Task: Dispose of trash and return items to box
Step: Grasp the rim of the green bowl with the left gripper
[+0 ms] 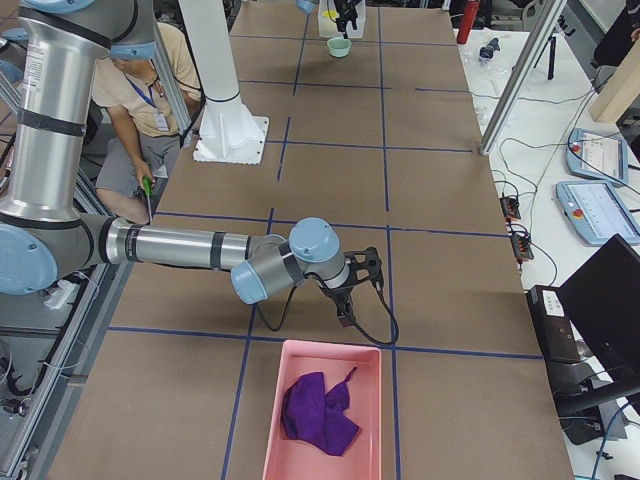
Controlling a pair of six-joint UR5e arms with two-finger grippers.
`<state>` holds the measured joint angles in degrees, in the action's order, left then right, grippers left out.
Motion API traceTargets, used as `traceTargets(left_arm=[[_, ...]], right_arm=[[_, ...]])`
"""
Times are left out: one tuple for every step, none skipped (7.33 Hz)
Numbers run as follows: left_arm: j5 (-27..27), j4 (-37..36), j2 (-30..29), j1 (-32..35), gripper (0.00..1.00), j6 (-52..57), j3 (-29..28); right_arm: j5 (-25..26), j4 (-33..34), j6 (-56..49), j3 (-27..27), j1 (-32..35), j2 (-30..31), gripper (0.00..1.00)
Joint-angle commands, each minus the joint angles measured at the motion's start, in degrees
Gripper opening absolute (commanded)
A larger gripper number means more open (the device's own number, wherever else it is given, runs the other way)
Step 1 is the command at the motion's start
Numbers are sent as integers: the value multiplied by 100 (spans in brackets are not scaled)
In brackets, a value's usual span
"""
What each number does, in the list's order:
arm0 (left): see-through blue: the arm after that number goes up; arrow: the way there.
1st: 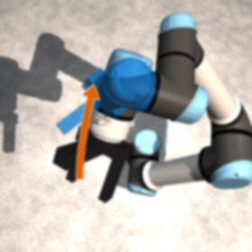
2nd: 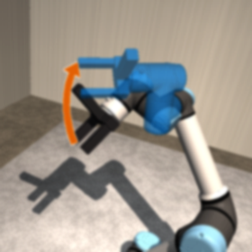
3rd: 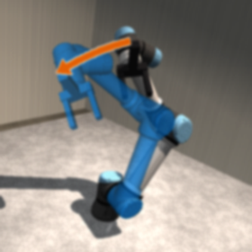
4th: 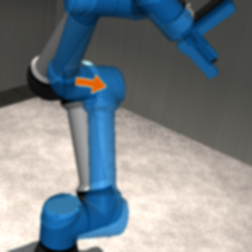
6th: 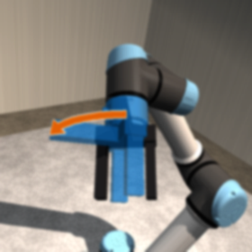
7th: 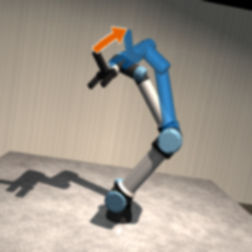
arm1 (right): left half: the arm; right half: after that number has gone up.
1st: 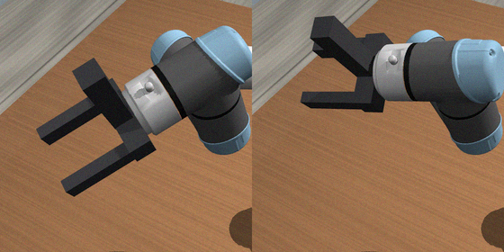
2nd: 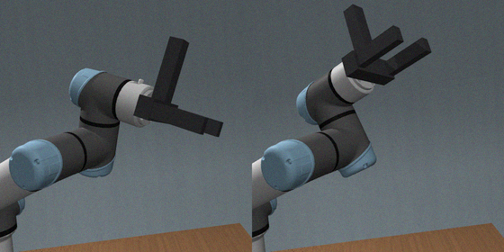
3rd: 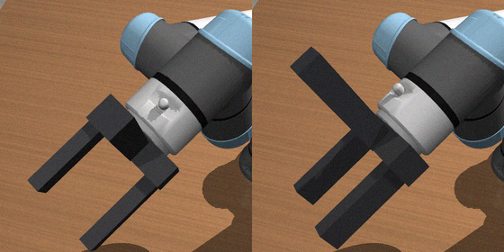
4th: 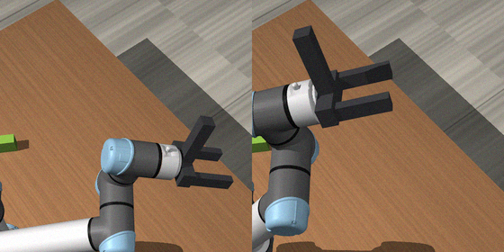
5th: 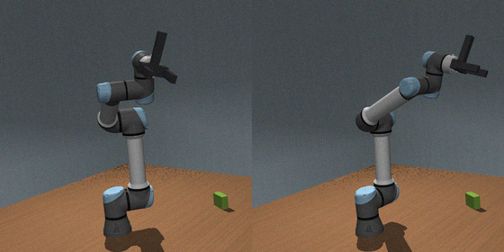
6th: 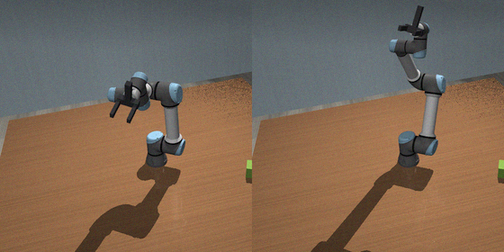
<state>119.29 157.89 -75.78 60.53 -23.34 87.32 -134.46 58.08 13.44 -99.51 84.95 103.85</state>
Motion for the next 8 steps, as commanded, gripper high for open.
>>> traceTargets(left_arm=[[-55,470,54,-120,85,-92,-390],[-142,471,54,-138,55,-101,-417],[-117,479,54,-138,19,-110,-452],[-117,479,54,-138,0,-101,-452],[-117,479,54,-138,0,-75,-444],[-108,505,54,-138,0,-66,-435],[-82,514,54,-138,0,-48,-365],[-21,480,71,-103,0,-48,-173]], right_arm=[[51,-24,-26,2,-5,39,100],[86,-146,-26,10,-5,100,100],[86,-261,-26,10,-5,144,100],[86,-305,-26,19,-5,188,100],[86,-306,-26,19,-5,188,100],[86,-306,-26,28,-5,197,100],[86,-306,-26,28,-5,188,100],[86,-314,-26,28,-5,188,100]])
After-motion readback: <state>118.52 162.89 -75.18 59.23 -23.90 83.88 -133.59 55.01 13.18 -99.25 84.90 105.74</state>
